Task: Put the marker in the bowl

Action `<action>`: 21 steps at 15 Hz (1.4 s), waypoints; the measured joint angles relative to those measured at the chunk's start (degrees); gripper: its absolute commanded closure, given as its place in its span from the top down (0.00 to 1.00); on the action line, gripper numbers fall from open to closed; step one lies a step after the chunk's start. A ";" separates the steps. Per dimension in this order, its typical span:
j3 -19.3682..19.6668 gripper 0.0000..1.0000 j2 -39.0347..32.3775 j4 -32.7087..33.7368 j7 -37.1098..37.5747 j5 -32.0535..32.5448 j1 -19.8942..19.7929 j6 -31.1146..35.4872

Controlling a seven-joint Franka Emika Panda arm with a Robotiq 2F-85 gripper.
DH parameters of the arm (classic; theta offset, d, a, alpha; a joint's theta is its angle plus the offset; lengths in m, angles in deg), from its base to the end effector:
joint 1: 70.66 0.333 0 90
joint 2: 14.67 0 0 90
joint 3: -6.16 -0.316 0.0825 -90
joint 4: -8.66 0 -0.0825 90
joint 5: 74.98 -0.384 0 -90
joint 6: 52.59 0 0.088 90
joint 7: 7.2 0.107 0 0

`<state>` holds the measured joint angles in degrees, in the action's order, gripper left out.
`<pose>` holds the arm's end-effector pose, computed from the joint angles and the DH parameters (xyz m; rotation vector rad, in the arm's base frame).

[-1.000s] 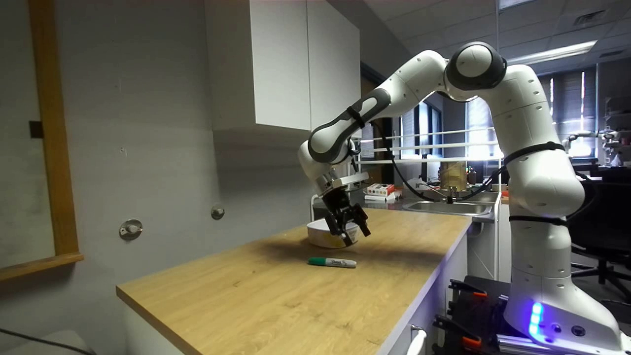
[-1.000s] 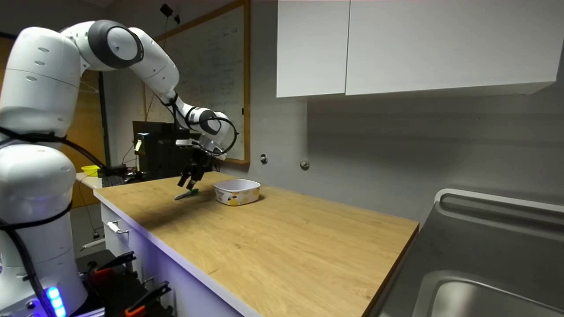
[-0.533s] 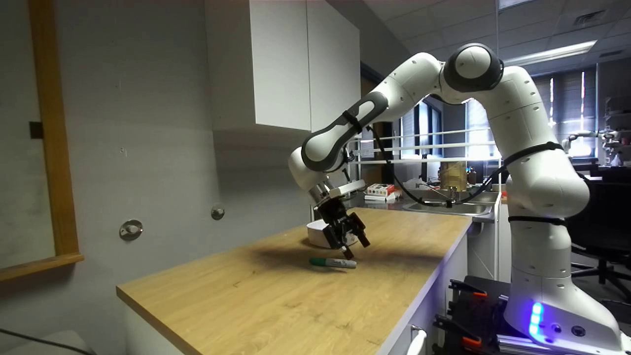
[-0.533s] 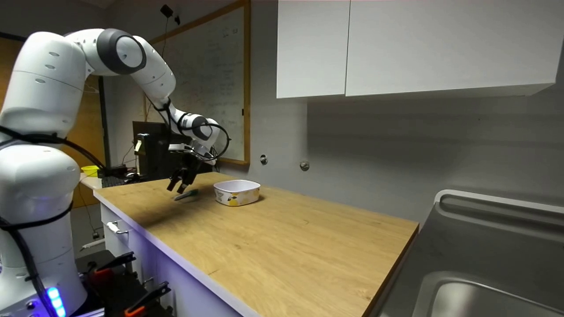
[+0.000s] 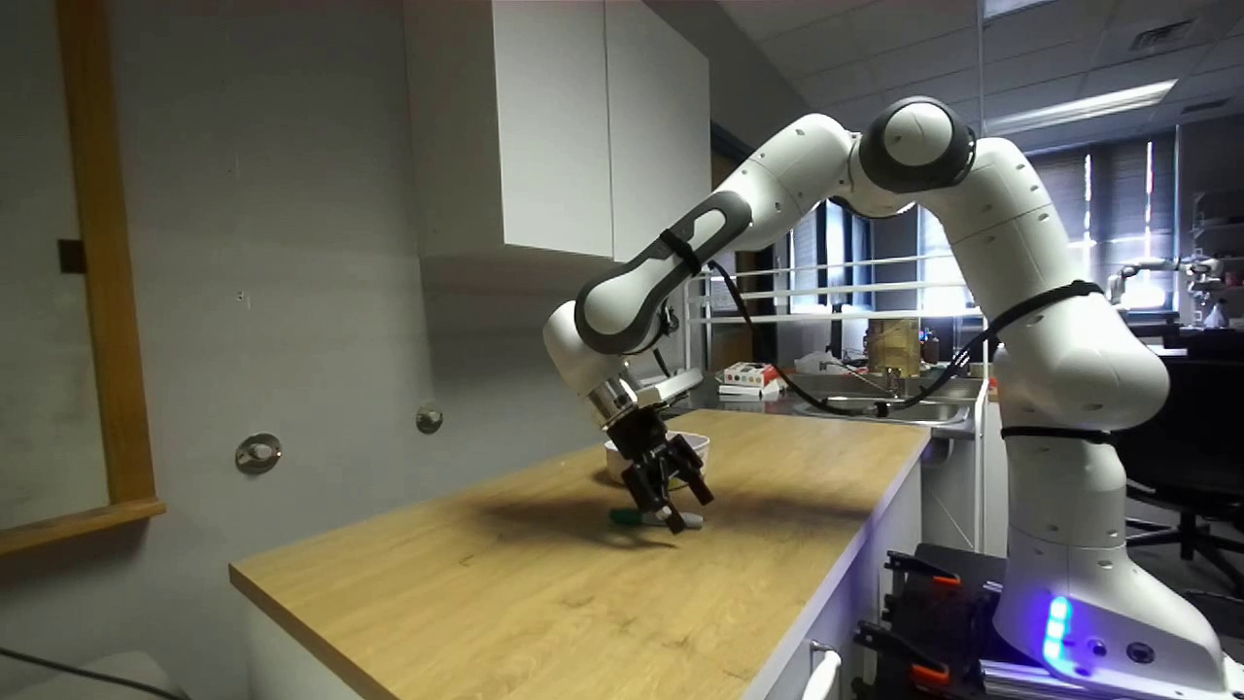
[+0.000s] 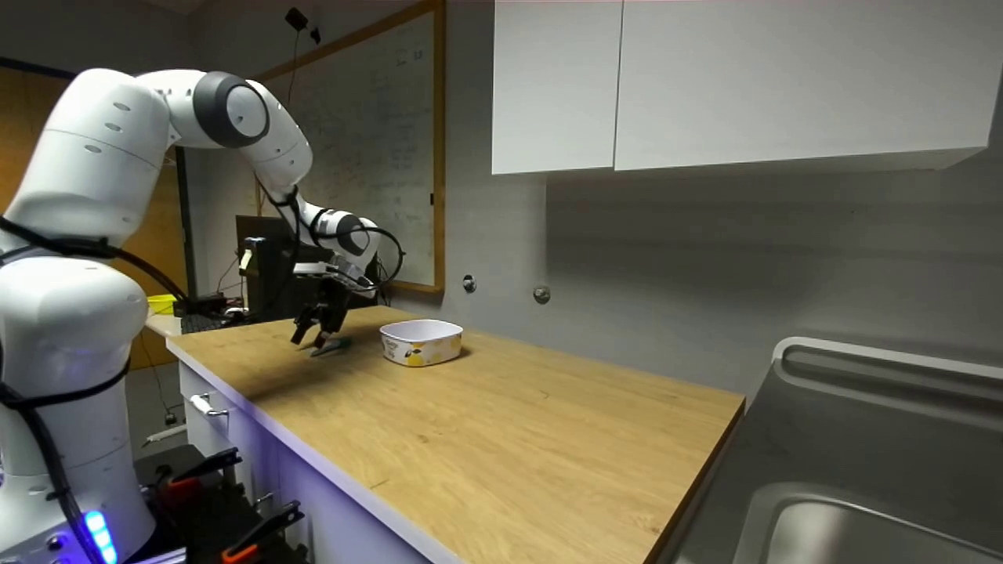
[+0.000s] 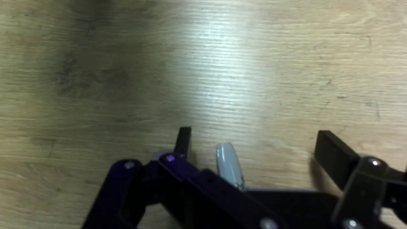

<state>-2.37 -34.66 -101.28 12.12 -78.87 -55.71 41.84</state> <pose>0.4961 0.2204 0.2829 2.8828 0.0766 -0.9181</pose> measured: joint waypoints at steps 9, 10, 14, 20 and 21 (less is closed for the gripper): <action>0.74 1.00 -3.79 3.36 -4.03 3.11 0.09 -0.20; 0.83 1.00 -3.86 3.52 -4.31 3.28 -0.10 -0.19; 1.01 1.00 -4.11 3.96 -5.28 3.37 -0.59 -0.19; 0.98 0.60 -4.60 4.92 -6.13 3.42 -0.56 -0.30; 0.97 0.53 -4.60 5.19 -6.26 3.42 -0.47 -0.36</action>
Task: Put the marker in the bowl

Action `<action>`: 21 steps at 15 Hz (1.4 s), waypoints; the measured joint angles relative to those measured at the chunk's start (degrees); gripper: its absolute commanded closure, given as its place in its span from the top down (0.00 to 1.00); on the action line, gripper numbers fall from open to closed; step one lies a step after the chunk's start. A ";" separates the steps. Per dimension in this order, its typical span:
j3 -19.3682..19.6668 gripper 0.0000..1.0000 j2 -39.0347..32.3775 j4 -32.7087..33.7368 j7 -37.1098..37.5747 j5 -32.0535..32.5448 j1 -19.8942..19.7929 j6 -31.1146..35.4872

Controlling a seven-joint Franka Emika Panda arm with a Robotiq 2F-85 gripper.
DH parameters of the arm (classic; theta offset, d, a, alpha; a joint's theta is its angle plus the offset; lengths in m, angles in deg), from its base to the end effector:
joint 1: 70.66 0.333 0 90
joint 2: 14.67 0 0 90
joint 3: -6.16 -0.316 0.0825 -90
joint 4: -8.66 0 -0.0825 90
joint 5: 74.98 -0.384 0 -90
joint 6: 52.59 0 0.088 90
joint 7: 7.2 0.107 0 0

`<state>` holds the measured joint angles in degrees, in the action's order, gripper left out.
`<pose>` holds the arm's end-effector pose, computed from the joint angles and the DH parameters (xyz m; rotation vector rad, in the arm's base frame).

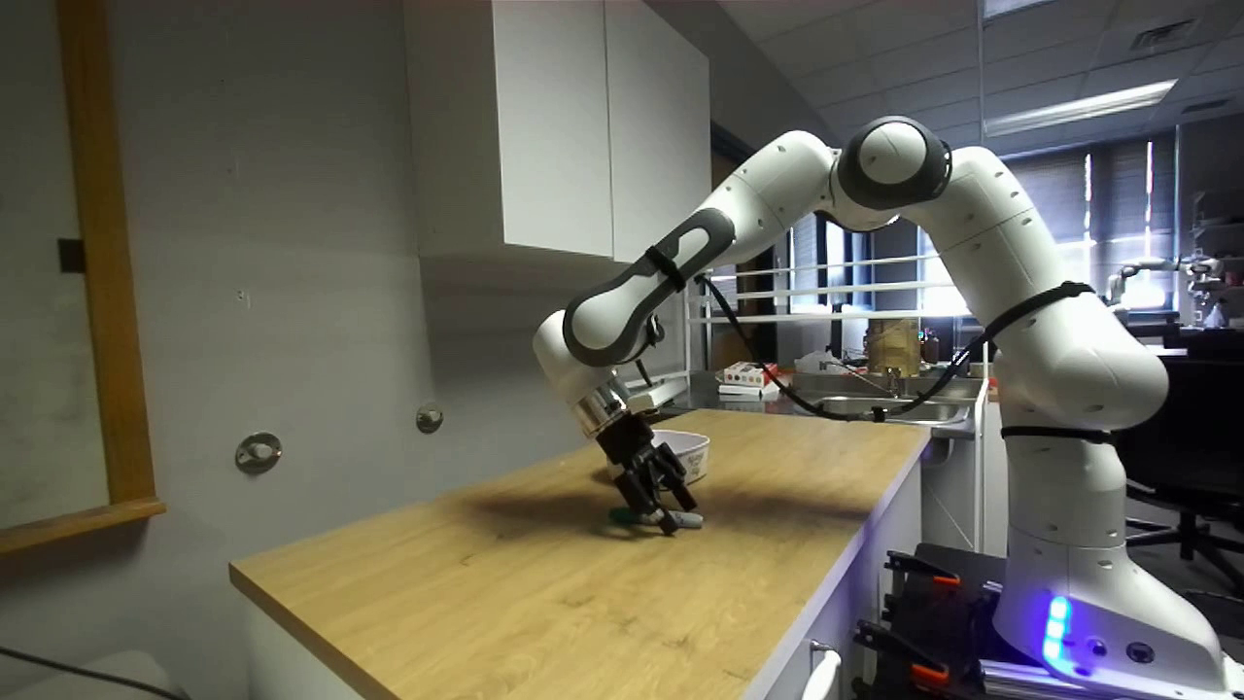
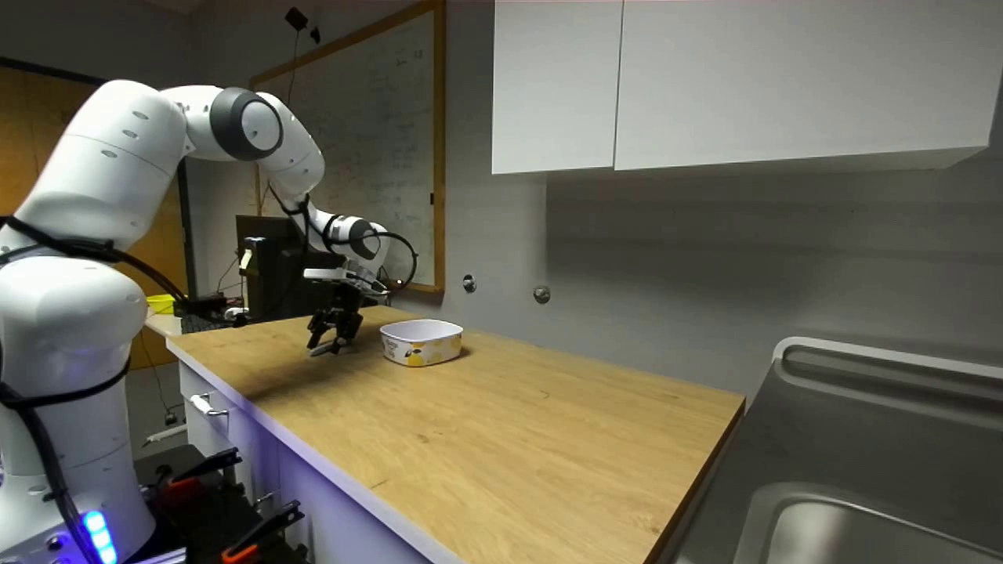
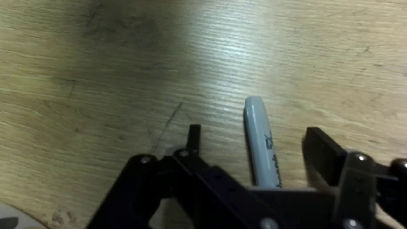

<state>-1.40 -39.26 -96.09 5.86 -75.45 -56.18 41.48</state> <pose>0.5256 0.2102 0.2702 2.8748 0.2291 -0.8977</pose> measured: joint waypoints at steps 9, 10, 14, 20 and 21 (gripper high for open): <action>-0.01 0.08 -0.01 1.35 -0.17 0.13 -0.04 -0.78; 0.02 0.08 -0.08 1.37 -0.17 0.18 -0.06 -0.79; 0.00 0.08 -0.08 1.40 -0.19 0.21 -0.03 -0.80; -0.86 0.08 1.74 1.41 -0.19 0.21 0.86 -0.81; -1.03 0.08 2.60 1.40 -0.19 0.21 1.06 -0.83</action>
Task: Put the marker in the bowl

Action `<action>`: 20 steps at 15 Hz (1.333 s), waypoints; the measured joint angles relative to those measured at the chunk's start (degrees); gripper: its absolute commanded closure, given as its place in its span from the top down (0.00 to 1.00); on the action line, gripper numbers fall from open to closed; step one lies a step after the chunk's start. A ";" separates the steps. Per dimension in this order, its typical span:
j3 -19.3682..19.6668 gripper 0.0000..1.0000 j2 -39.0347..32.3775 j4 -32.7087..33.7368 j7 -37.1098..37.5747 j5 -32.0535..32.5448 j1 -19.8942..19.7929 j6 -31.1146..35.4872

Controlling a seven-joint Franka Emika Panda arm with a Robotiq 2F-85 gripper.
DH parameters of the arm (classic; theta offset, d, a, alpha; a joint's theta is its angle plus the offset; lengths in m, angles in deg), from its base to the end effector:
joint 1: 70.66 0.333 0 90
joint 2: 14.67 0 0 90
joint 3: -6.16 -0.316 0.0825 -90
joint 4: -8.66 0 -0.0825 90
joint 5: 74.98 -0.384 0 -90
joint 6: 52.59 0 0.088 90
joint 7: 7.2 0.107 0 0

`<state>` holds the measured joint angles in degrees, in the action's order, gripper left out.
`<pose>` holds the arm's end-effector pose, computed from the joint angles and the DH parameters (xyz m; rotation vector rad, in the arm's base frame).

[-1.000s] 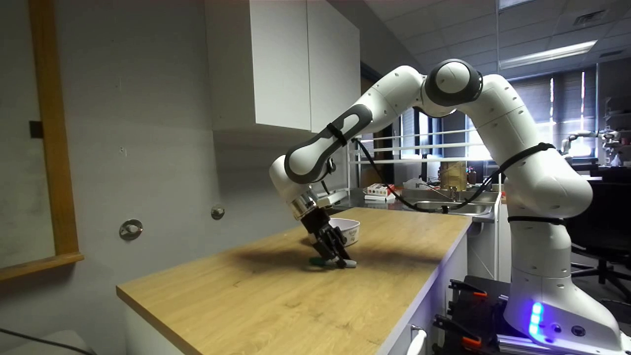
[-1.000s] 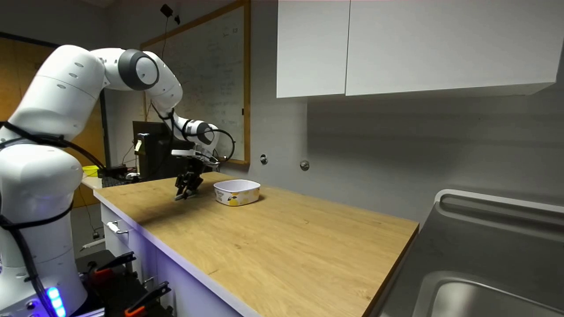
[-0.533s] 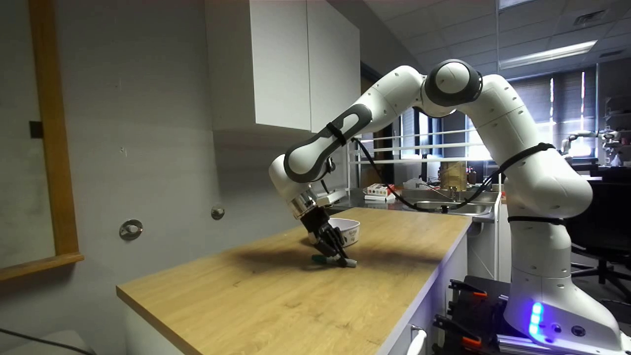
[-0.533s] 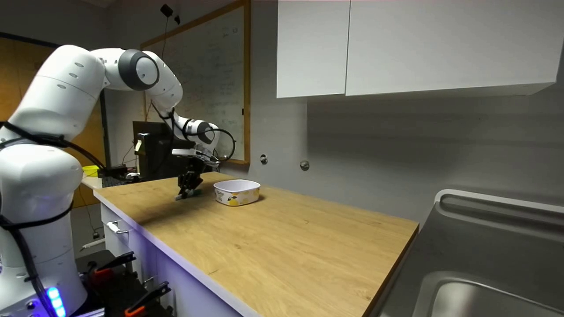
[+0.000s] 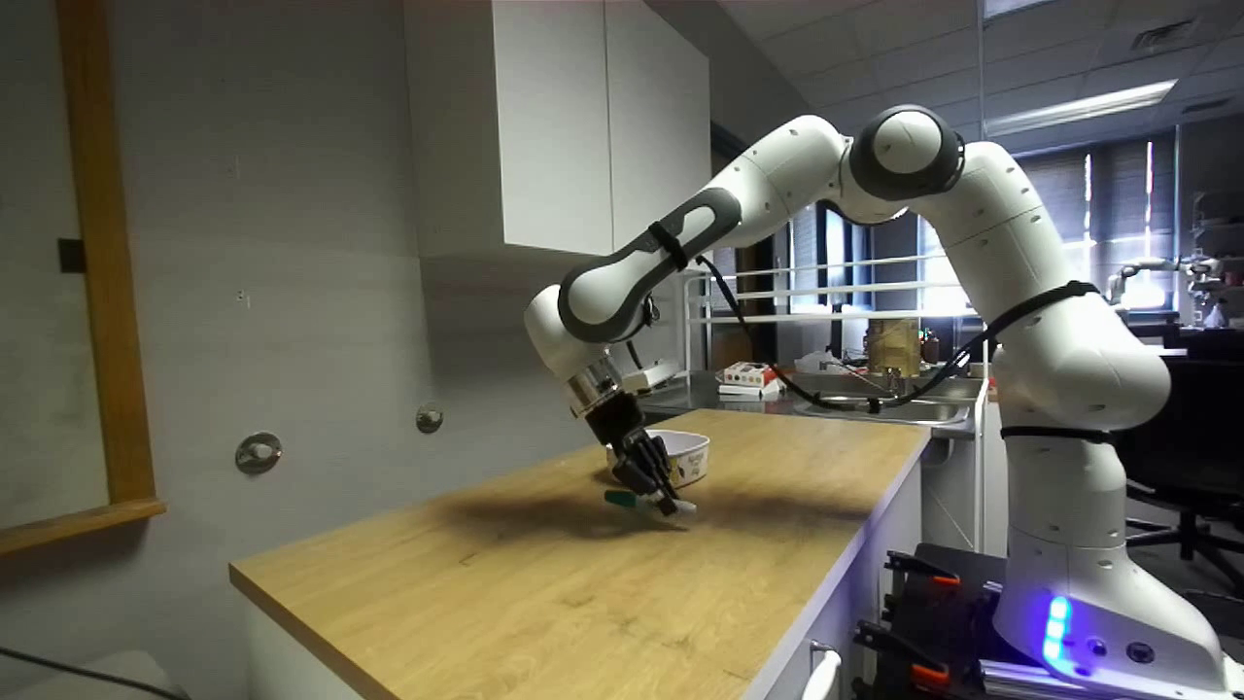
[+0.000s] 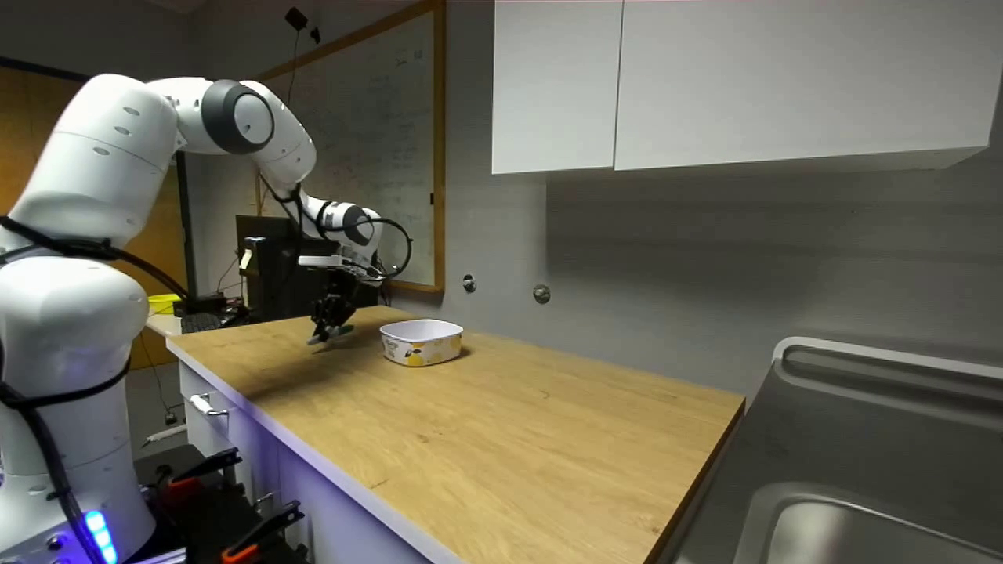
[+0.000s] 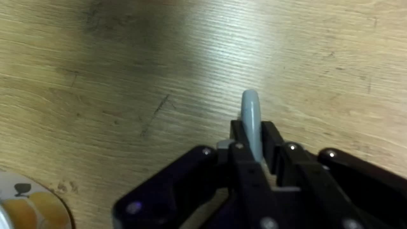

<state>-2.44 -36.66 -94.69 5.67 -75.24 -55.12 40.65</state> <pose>0.5251 0.2308 0.3052 2.8981 0.2913 -0.8178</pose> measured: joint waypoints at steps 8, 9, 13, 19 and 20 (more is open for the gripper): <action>-1.09 0.08 10.56 -0.18 0.00 3.15 0.74 -0.02; -1.16 0.08 11.84 -0.22 0.00 4.18 0.74 -0.02; -0.96 0.08 15.45 -0.23 -0.27 8.53 -0.26 -0.03; 1.73 0.08 16.07 0.03 -4.70 12.49 -5.71 0.02; 2.33 0.08 15.83 0.17 -5.60 12.69 -6.67 0.07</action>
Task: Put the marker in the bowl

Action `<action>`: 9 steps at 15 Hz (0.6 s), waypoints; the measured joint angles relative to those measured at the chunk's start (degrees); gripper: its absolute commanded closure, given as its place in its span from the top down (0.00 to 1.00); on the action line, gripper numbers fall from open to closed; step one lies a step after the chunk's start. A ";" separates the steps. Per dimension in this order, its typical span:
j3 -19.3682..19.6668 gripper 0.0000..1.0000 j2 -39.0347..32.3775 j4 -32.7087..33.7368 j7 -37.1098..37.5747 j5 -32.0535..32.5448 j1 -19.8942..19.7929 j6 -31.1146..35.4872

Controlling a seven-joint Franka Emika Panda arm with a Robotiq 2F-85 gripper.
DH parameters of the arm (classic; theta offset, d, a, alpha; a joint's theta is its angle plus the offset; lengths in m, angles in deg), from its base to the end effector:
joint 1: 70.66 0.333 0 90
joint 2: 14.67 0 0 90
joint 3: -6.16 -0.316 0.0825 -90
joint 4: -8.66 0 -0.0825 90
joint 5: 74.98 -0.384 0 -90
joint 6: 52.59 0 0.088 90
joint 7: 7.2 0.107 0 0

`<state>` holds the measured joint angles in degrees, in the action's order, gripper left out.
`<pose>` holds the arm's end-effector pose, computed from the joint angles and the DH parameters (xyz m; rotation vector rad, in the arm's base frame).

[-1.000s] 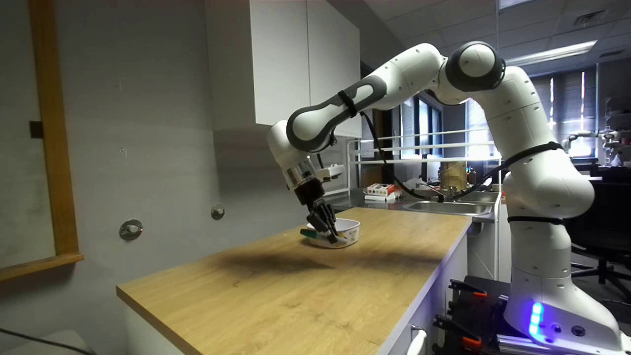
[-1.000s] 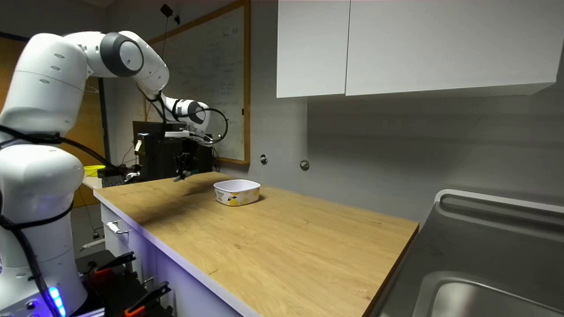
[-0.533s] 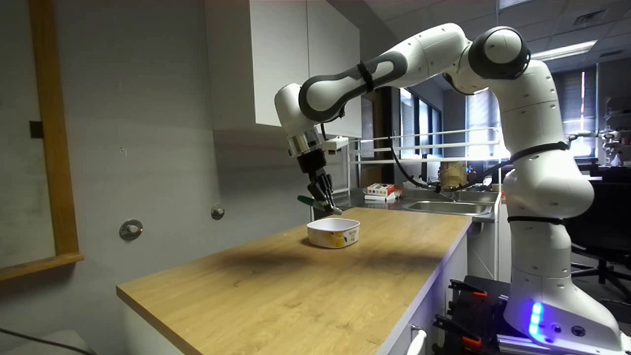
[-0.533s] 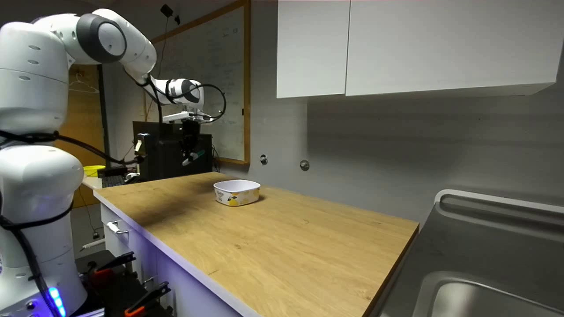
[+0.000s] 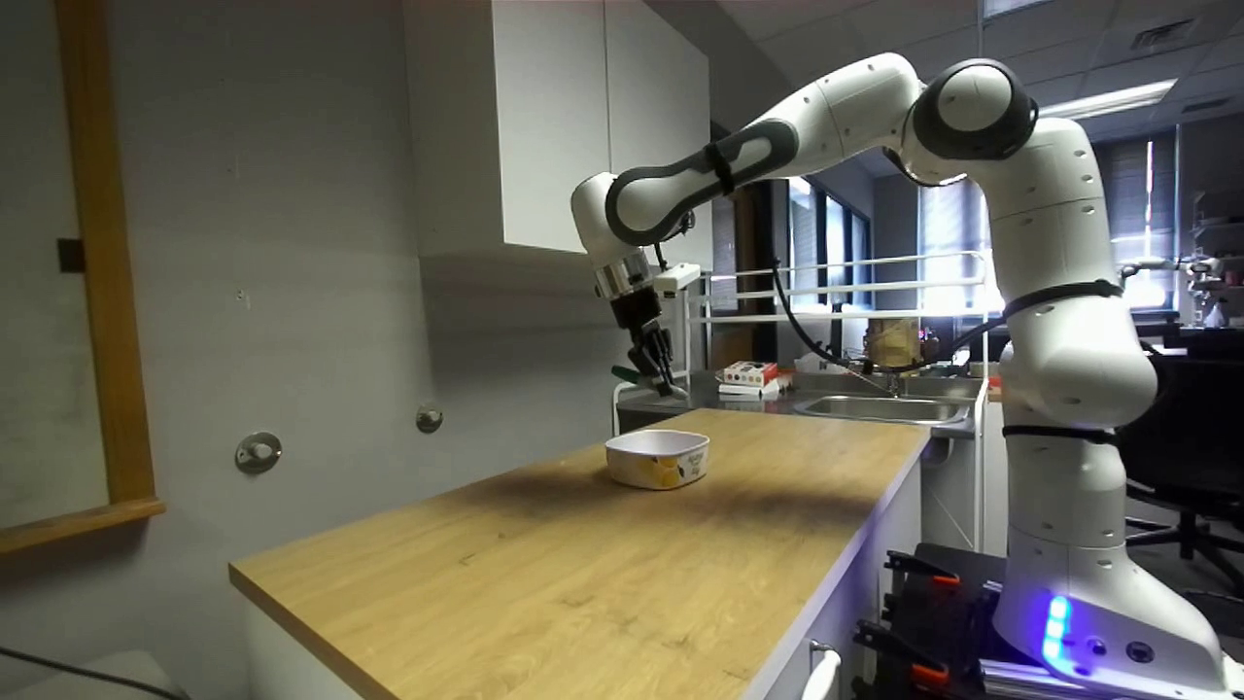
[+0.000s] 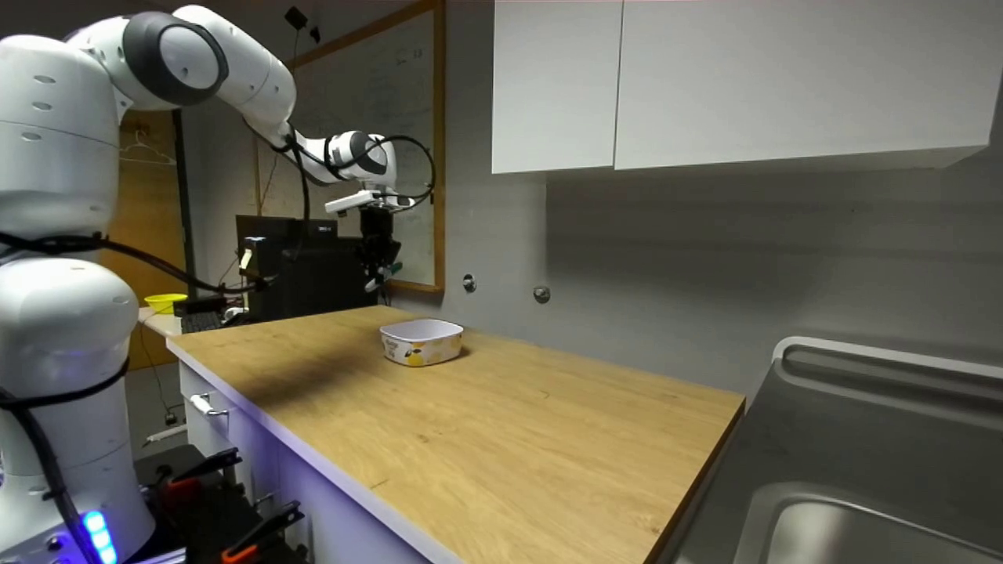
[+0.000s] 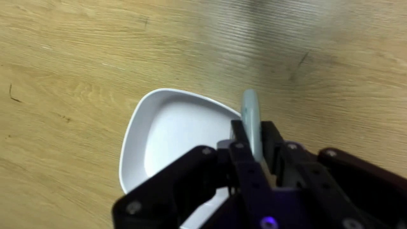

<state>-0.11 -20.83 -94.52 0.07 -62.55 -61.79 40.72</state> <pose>0.5480 0.1236 0.4642 2.8587 0.2601 -0.3381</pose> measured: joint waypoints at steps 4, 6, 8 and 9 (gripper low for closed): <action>1.62 0.08 -1.93 1.08 -2.83 0.19 -2.78 0.31; 1.92 0.08 -3.36 1.84 -3.48 0.19 -3.45 0.47; 2.11 0.08 -5.08 2.67 -3.72 0.19 -3.67 0.50; 2.16 0.08 -6.07 3.17 -3.72 0.19 -3.69 0.51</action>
<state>2.05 -26.89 -91.36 -3.65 -62.36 -65.48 41.22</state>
